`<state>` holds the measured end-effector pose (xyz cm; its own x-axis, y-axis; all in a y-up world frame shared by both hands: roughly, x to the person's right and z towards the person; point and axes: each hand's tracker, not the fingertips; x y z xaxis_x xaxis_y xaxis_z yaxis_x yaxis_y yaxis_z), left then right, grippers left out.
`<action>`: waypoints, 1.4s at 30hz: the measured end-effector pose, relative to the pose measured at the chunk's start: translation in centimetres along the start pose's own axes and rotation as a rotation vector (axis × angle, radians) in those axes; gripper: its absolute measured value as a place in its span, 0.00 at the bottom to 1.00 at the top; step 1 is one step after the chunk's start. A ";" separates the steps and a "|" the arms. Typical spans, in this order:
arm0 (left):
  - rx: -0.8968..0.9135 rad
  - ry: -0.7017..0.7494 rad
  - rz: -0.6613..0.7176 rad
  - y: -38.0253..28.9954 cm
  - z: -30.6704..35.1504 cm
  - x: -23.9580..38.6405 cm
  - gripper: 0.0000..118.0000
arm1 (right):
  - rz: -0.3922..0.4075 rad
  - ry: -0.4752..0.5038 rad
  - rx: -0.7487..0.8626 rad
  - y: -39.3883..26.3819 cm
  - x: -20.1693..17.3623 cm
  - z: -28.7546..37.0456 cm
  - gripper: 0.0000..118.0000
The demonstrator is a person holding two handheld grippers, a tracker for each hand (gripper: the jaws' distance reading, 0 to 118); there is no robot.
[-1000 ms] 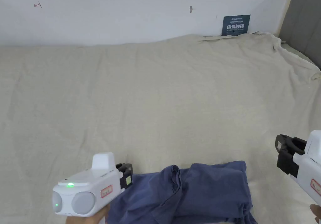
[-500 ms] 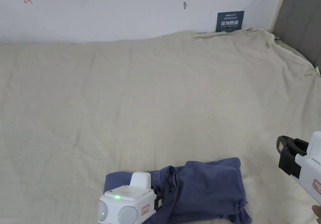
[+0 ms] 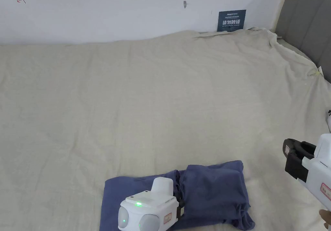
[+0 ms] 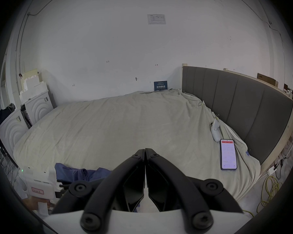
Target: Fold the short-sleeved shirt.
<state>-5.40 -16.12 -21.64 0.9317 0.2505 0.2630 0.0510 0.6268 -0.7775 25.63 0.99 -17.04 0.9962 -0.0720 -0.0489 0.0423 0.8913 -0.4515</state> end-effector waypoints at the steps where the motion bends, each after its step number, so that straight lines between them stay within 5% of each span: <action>1: 0.000 0.000 -0.003 0.0 -0.1 0.2 0.00 | 0.000 -0.002 0.001 0.0 0.0 0.0 0.00; 16: 0.075 -0.111 0.097 6.1 9.0 -5.2 0.00 | -0.002 0.005 0.011 0.5 -0.3 0.0 0.00; 21: 0.034 -0.123 0.168 7.3 12.2 -10.2 0.08 | 0.003 0.015 0.014 0.7 -0.9 0.0 0.00; 23: 0.020 -0.102 0.191 7.0 12.9 -12.0 0.23 | 0.004 0.017 0.014 0.7 -1.1 -0.1 0.00; 26: -0.010 -0.050 0.211 6.3 13.1 -14.4 0.64 | 0.006 0.021 0.012 0.7 -1.4 -0.2 0.00; 31: -0.047 -0.039 0.280 4.3 12.0 -17.7 0.90 | 0.017 0.029 0.003 0.7 -1.9 -0.4 0.00; 39: -0.120 -0.106 0.383 0.9 8.0 -20.6 0.87 | 0.025 0.033 -0.007 0.6 -2.3 -0.4 0.00; 42: -0.136 -0.095 0.364 0.2 7.0 -20.5 0.72 | 0.027 0.028 -0.011 0.5 -2.3 -0.4 0.00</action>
<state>-27.01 -15.97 -23.23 0.8604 0.5095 0.0034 -0.2229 0.3824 -0.8967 23.36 1.42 -17.52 0.9944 -0.0610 -0.0858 0.0148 0.8879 -0.4599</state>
